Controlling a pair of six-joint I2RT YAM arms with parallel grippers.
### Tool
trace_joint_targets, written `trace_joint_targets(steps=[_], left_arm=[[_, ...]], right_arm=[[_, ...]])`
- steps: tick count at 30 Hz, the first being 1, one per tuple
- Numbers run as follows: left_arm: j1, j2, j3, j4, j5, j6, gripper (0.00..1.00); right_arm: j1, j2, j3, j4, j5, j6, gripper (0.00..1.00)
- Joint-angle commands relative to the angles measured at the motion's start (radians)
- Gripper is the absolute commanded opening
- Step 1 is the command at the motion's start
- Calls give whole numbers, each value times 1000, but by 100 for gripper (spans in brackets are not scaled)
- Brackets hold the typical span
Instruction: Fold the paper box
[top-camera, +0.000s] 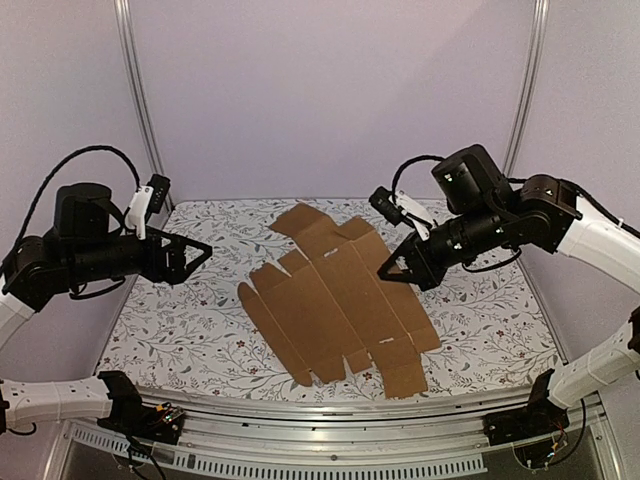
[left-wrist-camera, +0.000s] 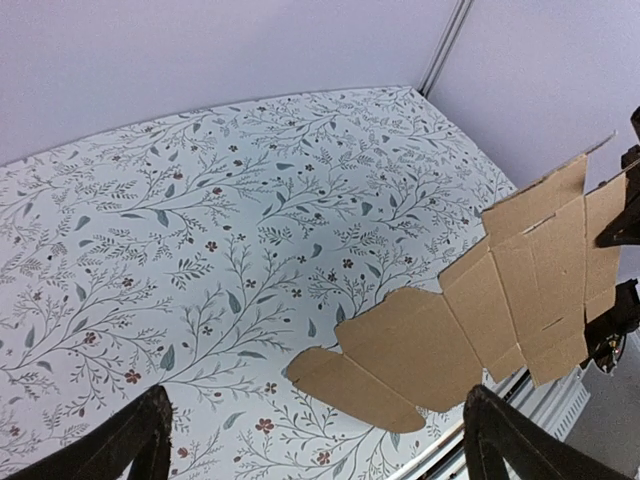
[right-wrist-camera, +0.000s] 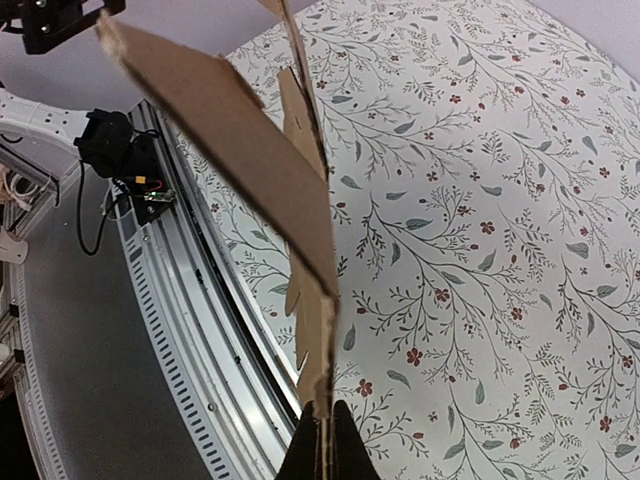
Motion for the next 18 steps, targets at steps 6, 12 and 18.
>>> trace_joint_targets(steps=[6,12,18], left_arm=[[-2,-35,72,-27,20,18,100],[-2,-60,77,-1,6,27,100],[-2,-62,80,19,22,40,99]], right_arm=[[-3,-131,106,-186,-332,-59,0],[64,-160,99,-249,-430,-61,0],[143,-146,107,-305,-493,-74,0]])
